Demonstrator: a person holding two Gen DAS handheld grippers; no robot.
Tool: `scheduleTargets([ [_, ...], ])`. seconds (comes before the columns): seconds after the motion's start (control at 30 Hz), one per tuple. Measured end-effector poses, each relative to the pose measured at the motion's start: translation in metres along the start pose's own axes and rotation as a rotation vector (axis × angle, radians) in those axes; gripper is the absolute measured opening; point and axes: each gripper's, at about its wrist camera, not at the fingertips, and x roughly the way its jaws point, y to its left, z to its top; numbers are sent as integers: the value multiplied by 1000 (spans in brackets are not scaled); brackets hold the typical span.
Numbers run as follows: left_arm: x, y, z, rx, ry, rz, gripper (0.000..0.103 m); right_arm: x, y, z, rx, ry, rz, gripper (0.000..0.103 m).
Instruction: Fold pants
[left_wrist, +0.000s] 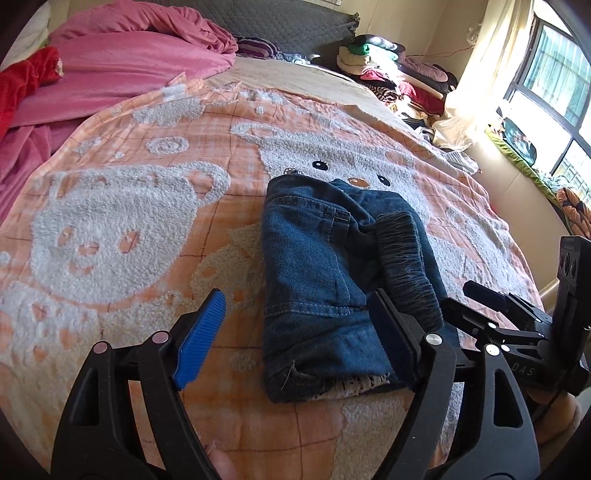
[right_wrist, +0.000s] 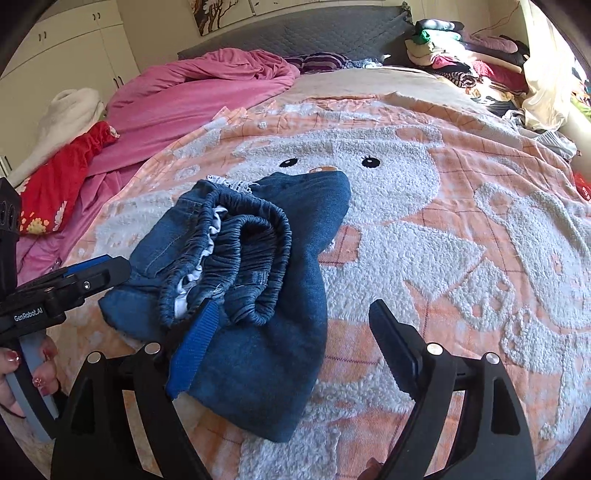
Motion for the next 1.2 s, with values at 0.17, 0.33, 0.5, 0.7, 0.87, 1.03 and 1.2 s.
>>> scheduleTargets([
  [0.17,-18,-3,-15,12,-16,12,84,-26,13,-12,-32,-46,-16,94],
  [0.33,-31,-8,-30,28,-21,21,91,-43,22,-23,-38,-66,-26,94],
  [0.5,-40,-10,-41,29,-26,22,94,-54,25,-33,-39,-76,-45,94],
  [0.7,-44,-15,-48,33,-24,25,94,-59,24,-41,-30,-74,-50,98],
  [0.87,-45,-15,-51,32,-21,32,94,-61,25,-43,-28,-70,-56,98],
  [1.03,-46,-14,-51,32,-22,39,94,-63,25,-47,-22,-69,-59,98],
  [1.2,-46,-14,-51,33,-20,38,94,-64,25,-49,-21,-63,-63,98],
])
